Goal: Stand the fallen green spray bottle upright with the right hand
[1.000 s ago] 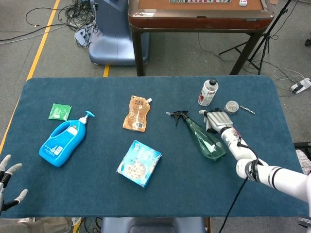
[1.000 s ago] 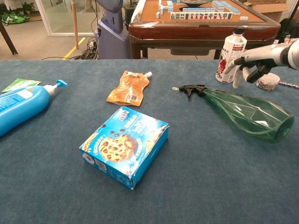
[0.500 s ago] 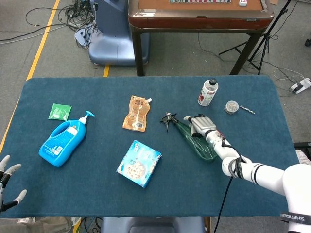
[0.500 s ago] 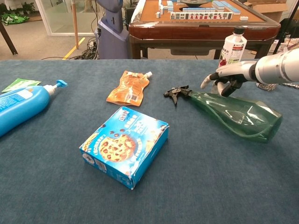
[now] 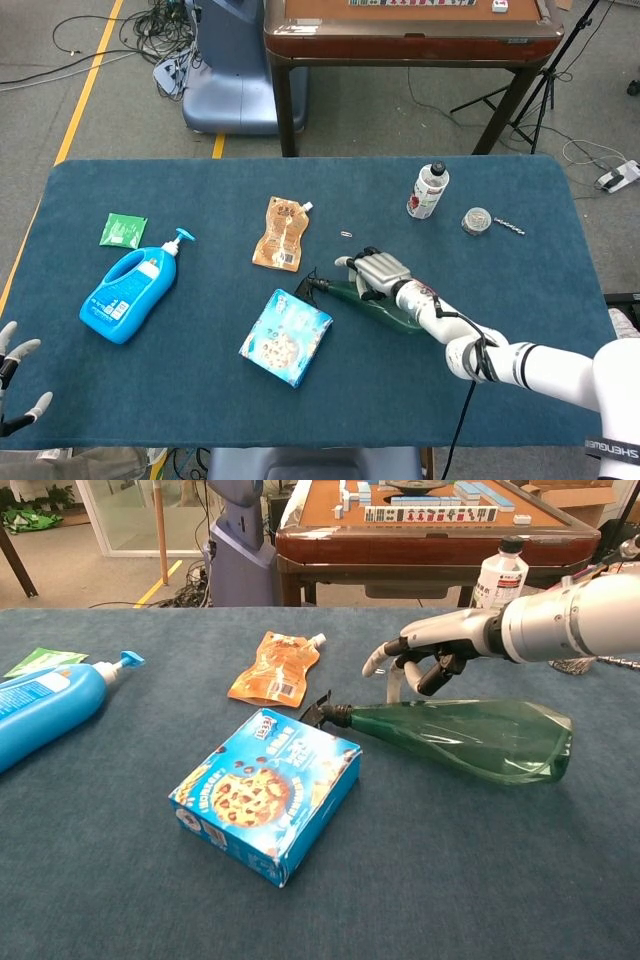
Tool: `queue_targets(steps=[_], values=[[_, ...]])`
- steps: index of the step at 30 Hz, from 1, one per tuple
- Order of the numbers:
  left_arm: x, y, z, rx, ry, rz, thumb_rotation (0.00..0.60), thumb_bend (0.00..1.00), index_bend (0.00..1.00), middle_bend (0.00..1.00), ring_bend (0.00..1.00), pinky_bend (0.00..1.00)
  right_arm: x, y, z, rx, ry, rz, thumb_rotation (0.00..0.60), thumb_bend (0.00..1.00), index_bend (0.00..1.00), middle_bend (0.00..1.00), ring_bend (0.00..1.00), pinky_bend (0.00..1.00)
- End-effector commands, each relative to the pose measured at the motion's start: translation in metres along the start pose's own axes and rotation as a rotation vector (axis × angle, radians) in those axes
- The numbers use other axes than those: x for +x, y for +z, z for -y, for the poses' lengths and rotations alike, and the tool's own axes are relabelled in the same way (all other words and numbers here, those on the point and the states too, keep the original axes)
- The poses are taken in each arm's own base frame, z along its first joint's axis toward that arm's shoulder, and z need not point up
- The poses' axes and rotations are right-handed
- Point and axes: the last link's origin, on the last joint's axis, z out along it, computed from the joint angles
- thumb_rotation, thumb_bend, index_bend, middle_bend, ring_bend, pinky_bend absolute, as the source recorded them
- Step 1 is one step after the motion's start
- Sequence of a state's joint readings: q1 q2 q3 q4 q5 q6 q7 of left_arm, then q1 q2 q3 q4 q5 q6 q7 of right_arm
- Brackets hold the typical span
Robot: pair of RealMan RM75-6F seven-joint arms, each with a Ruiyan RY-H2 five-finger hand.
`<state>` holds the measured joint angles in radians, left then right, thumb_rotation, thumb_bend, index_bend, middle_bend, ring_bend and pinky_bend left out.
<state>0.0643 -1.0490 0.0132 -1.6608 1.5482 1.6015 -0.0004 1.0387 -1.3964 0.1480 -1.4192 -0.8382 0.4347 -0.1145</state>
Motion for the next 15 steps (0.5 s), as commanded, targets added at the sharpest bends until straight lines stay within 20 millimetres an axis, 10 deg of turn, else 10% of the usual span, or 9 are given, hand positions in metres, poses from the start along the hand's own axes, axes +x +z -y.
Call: queue_targets(steps=[1,7,15], values=[[0.0,0.0,0.001,0.002,-0.001,0.0,0.6,0.26,0.21,0.02,0.04,0.04,-0.002,-0.008,0.007,0.029,-0.029,-0.001,0.518,0.77,0.13,0.32,0.1,0.0],[0.0,-0.001,0.0,-0.002,-0.002,-0.002,0.6,0.26,0.21,0.02,0.04,0.04,0.002,-0.021,0.012,0.021,-0.158,-0.121,0.499,0.06,0.13,0.26,0.08,0.0],[0.001,-0.003,0.001,0.0,-0.003,-0.003,0.6,0.25,0.21,0.02,0.04,0.04,-0.007,-0.049,0.027,-0.005,-0.276,-0.216,0.493,0.0,0.06,0.17,0.04,0.0]])
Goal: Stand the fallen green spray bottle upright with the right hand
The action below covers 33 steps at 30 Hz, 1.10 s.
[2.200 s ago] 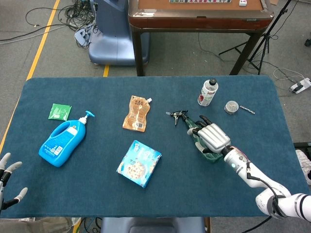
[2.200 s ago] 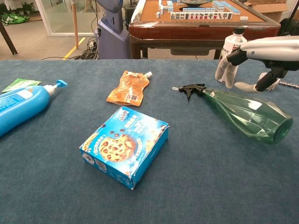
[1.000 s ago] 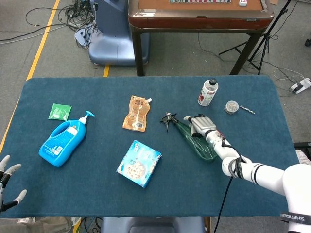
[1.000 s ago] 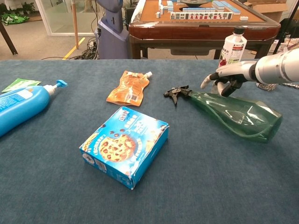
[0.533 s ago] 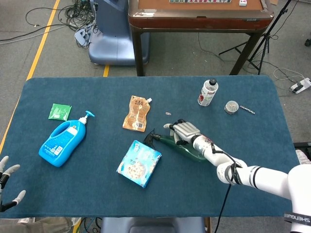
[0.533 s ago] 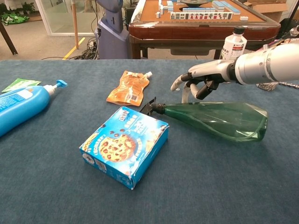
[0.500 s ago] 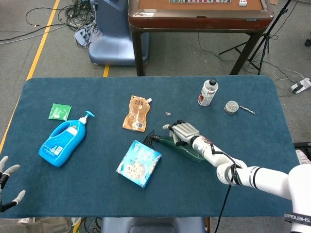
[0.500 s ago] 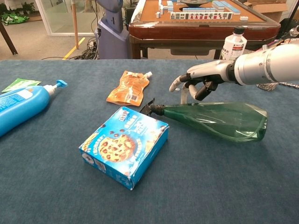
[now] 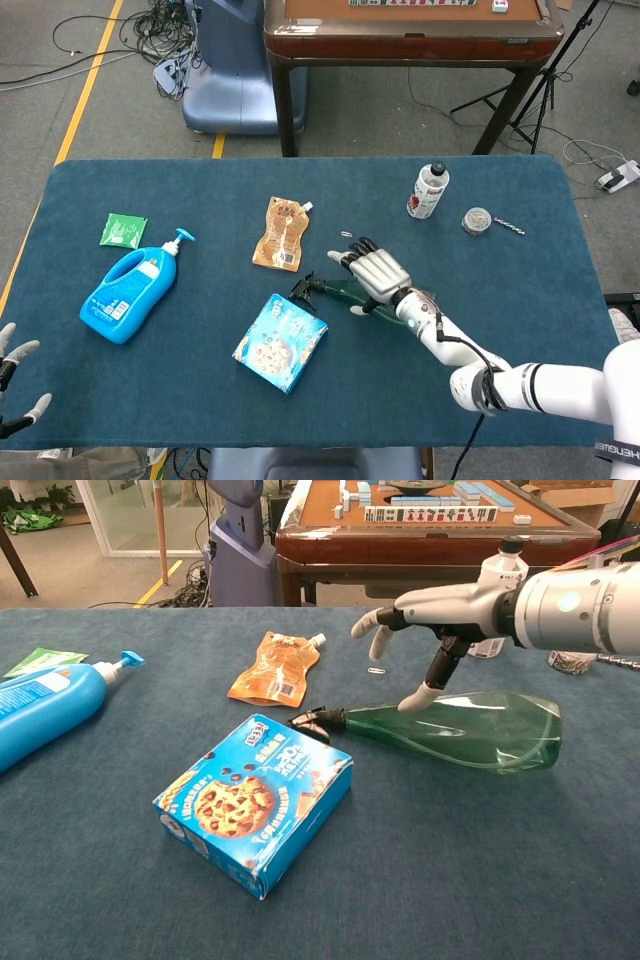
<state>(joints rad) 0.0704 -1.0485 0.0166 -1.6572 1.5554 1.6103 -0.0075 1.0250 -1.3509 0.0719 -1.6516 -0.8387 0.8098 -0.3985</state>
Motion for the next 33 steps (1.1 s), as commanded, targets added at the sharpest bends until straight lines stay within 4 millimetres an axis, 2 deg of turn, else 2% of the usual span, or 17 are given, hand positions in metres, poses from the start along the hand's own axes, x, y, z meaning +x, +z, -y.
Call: queue_targets(steps=[1,8,14,25,33], values=[[0.0,-0.001,0.001,0.003,-0.001,-0.001,0.6,0.26,0.21,0.02,0.04,0.04,-0.007,-0.02,0.006,-0.018,-0.06,-0.013,0.493,0.0,0.05,0.16,0.04,0.0],[0.001,-0.003,0.003,0.006,-0.003,0.0,0.6,0.26,0.21,0.02,0.04,0.04,-0.026,-0.045,-0.004,-0.074,-0.167,0.001,0.493,0.0,0.0,0.14,0.03,0.0],[0.0,-0.002,0.0,-0.005,-0.007,-0.002,0.6,0.26,0.21,0.02,0.04,0.04,-0.042,-0.049,-0.018,-0.134,-0.211,0.025,0.494,0.0,0.0,0.12,0.02,0.0],[0.001,-0.004,0.0,-0.001,-0.006,-0.007,0.6,0.26,0.21,0.02,0.04,0.04,-0.056,-0.028,-0.047,-0.229,-0.236,0.048,0.494,0.0,0.0,0.12,0.02,0.0],[0.001,-0.004,0.002,0.006,-0.004,-0.006,0.6,0.26,0.21,0.02,0.04,0.04,-0.046,-0.012,-0.078,-0.33,-0.23,0.04,0.494,0.0,0.0,0.12,0.02,0.0]])
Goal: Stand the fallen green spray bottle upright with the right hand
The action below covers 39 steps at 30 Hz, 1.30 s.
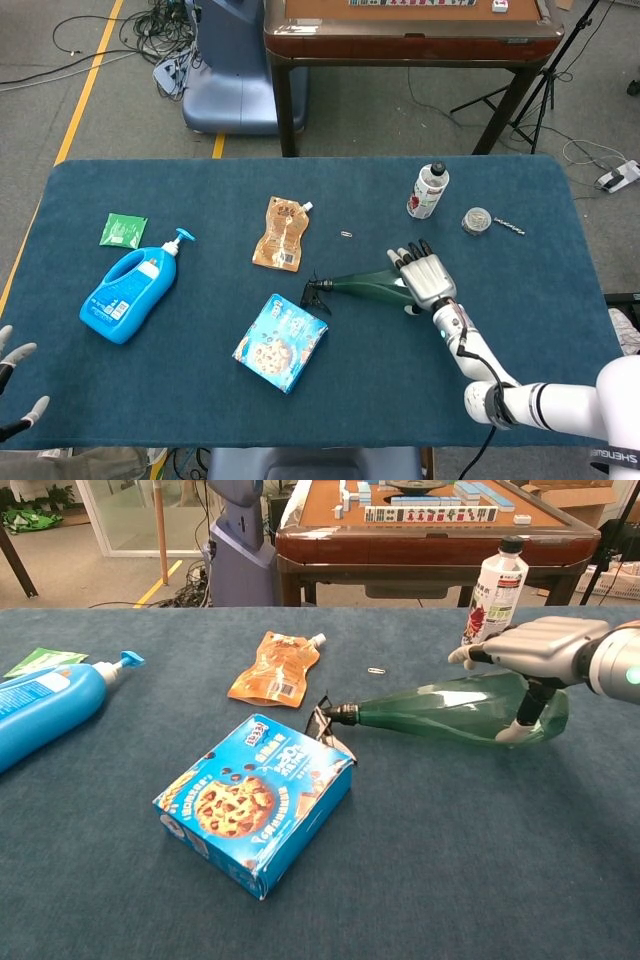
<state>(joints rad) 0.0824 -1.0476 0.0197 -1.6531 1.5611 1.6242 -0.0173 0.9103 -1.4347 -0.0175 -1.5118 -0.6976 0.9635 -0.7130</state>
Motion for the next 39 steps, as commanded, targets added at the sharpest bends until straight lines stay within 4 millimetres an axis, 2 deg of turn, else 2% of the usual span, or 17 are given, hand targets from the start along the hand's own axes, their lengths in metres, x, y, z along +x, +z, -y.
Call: queue_targets(steps=[1,4,8,13,19,21,25,28,39], values=[[0.0,0.0,0.0,0.001,0.001,0.0,0.6,0.26,0.21,0.02,0.04,0.04,0.004,0.012,-0.012,-0.044,0.013,0.001,0.494,0.0,0.0,0.12,0.02,0.0],[0.0,0.0,0.001,0.003,0.002,0.002,0.6,0.26,0.21,0.02,0.04,0.04,0.009,0.02,-0.022,-0.067,0.02,-0.002,0.494,0.0,0.0,0.12,0.02,0.0],[0.0,0.0,0.001,0.004,0.003,0.001,0.6,0.26,0.21,0.02,0.04,0.04,0.022,0.02,-0.022,-0.037,0.067,-0.018,0.496,0.01,0.0,0.12,0.02,0.0],[0.001,0.0,0.0,0.001,0.004,0.0,0.6,0.26,0.21,0.02,0.04,0.04,0.041,0.01,-0.012,0.048,0.13,-0.047,0.495,0.02,0.0,0.12,0.02,0.0],[0.001,0.0,-0.001,-0.002,0.004,-0.003,0.6,0.25,0.22,0.02,0.04,0.03,0.055,0.005,0.012,0.134,0.138,-0.065,0.496,0.03,0.0,0.13,0.02,0.0],[0.002,-0.001,-0.002,-0.003,0.002,-0.006,0.6,0.25,0.23,0.02,0.04,0.03,0.057,0.008,0.024,0.152,0.116,-0.07,0.497,0.06,0.02,0.13,0.02,0.0],[0.003,-0.003,0.0,0.003,0.002,-0.013,0.6,0.26,0.24,0.02,0.04,0.03,0.058,0.018,0.044,0.16,0.057,-0.072,0.496,0.16,0.14,0.14,0.02,0.0],[0.005,-0.005,0.003,0.013,0.002,-0.022,0.6,0.26,0.24,0.02,0.04,0.03,0.058,0.025,0.057,0.161,0.032,-0.057,0.496,0.18,0.18,0.14,0.02,0.0],[0.005,-0.008,0.007,0.023,-0.008,-0.032,0.6,0.26,0.25,0.02,0.04,0.03,0.048,0.046,0.082,0.124,-0.136,-0.033,0.496,0.22,0.21,0.16,0.02,0.0]])
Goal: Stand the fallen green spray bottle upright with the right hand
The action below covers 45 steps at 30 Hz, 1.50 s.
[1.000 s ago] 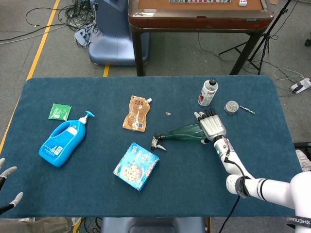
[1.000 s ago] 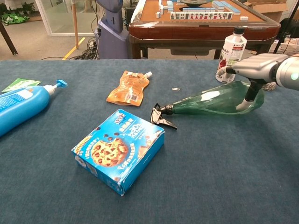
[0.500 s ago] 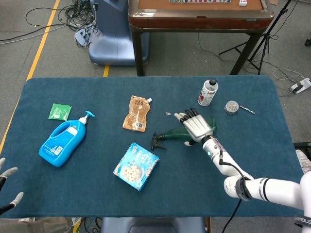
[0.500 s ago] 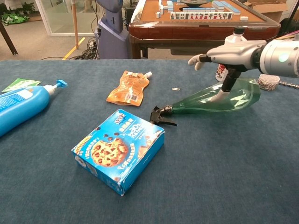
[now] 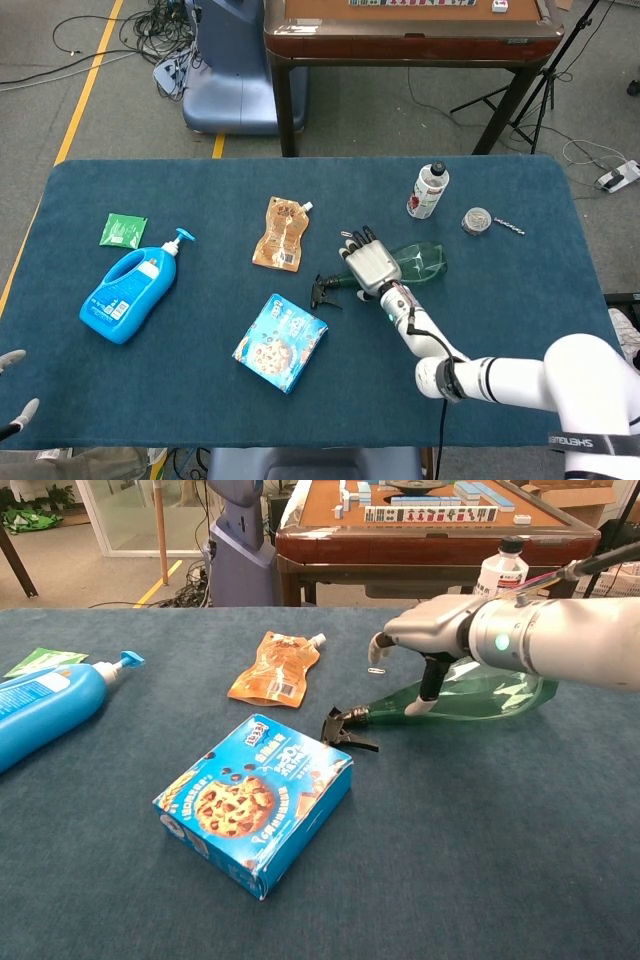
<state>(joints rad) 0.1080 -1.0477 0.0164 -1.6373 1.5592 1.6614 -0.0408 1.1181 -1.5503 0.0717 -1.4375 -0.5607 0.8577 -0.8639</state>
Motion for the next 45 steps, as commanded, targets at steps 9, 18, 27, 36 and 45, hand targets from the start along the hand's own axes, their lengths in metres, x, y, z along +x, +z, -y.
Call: queue_targets(steps=[9,18,27,36,45], values=[[0.001,0.0,0.002,0.0,-0.005,-0.007,0.6,0.26,0.25,0.02,0.04,0.03,-0.018,0.013,0.01,-0.043,-0.168,0.032,0.497,0.26,0.25,0.18,0.02,0.0],[0.001,-0.001,0.004,0.002,-0.005,-0.009,0.6,0.26,0.25,0.02,0.04,0.03,-0.027,0.017,0.01,-0.059,-0.207,0.046,0.496,0.26,0.27,0.2,0.02,0.0],[0.001,-0.001,0.006,0.005,-0.003,-0.007,0.6,0.26,0.25,0.02,0.04,0.03,-0.034,0.023,0.013,-0.063,-0.219,0.05,0.586,0.31,0.4,0.26,0.04,0.0],[0.001,-0.001,0.008,0.012,0.0,-0.004,0.6,0.26,0.25,0.02,0.04,0.03,-0.02,0.014,0.007,-0.032,-0.075,-0.029,0.6,0.42,0.55,0.39,0.15,0.02],[0.003,-0.001,0.005,0.004,0.001,-0.009,0.6,0.26,0.25,0.02,0.04,0.03,0.018,-0.027,-0.013,0.038,0.348,-0.135,0.6,0.42,0.57,0.41,0.18,0.06]])
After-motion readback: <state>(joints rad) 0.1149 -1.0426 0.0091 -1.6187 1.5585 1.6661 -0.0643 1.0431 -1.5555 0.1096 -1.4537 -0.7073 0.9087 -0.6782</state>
